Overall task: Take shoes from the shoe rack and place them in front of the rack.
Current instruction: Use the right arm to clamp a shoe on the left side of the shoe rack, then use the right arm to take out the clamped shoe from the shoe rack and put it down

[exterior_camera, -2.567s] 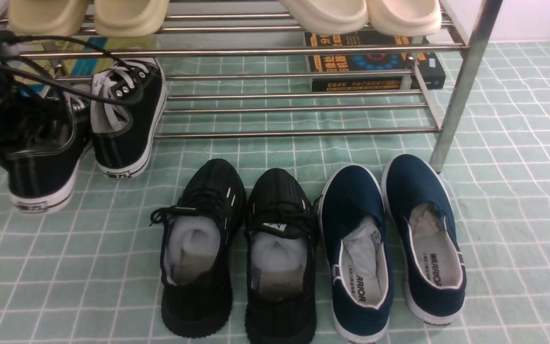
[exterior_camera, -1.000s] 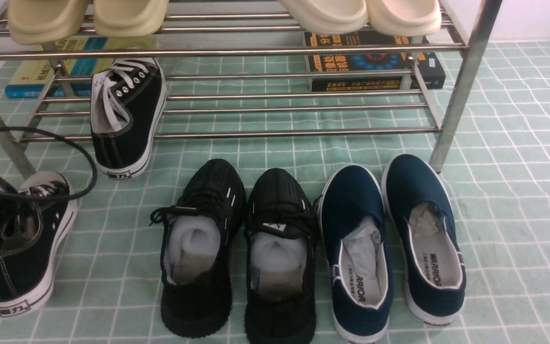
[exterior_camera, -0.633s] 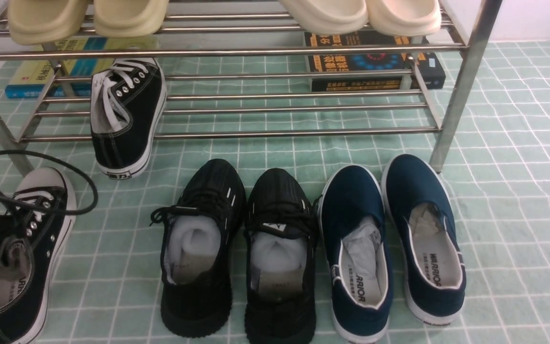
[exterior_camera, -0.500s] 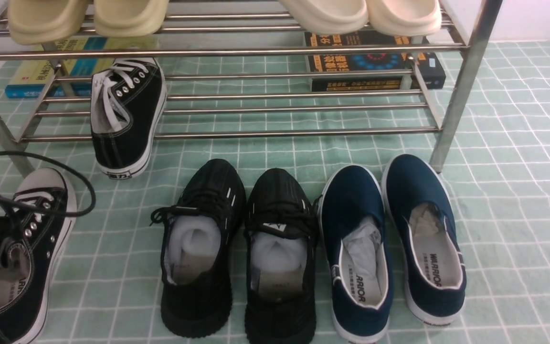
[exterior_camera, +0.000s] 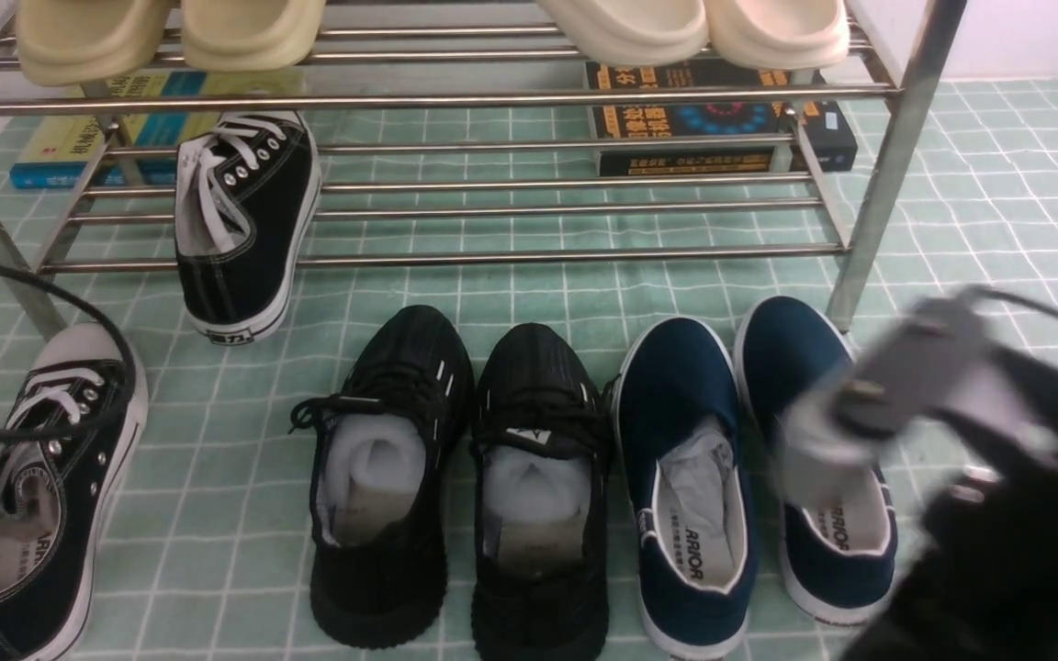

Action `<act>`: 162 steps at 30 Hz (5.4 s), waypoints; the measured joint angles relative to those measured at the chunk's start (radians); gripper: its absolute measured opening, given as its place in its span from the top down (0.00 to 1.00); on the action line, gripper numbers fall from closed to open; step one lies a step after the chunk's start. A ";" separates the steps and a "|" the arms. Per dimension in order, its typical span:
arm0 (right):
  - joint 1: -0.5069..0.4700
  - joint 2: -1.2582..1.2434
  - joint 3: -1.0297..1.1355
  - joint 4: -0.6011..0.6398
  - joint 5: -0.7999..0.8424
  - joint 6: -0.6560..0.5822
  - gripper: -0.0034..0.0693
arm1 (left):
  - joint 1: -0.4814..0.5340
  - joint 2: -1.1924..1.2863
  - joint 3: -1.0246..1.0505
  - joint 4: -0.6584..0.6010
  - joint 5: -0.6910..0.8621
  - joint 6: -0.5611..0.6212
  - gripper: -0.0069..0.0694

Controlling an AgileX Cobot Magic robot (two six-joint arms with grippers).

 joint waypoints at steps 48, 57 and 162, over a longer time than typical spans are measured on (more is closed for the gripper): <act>-0.125 1.461 -1.788 0.110 -0.371 0.478 0.31 | -0.055 -0.091 0.108 -0.118 0.002 0.004 0.87; -0.123 1.476 -1.788 0.064 -0.375 0.480 0.31 | -0.055 -0.091 0.108 -0.109 0.002 0.004 0.86; 0.122 1.202 -1.781 -0.093 0.088 0.539 0.91 | -0.055 -0.094 -0.540 0.026 0.061 0.176 0.89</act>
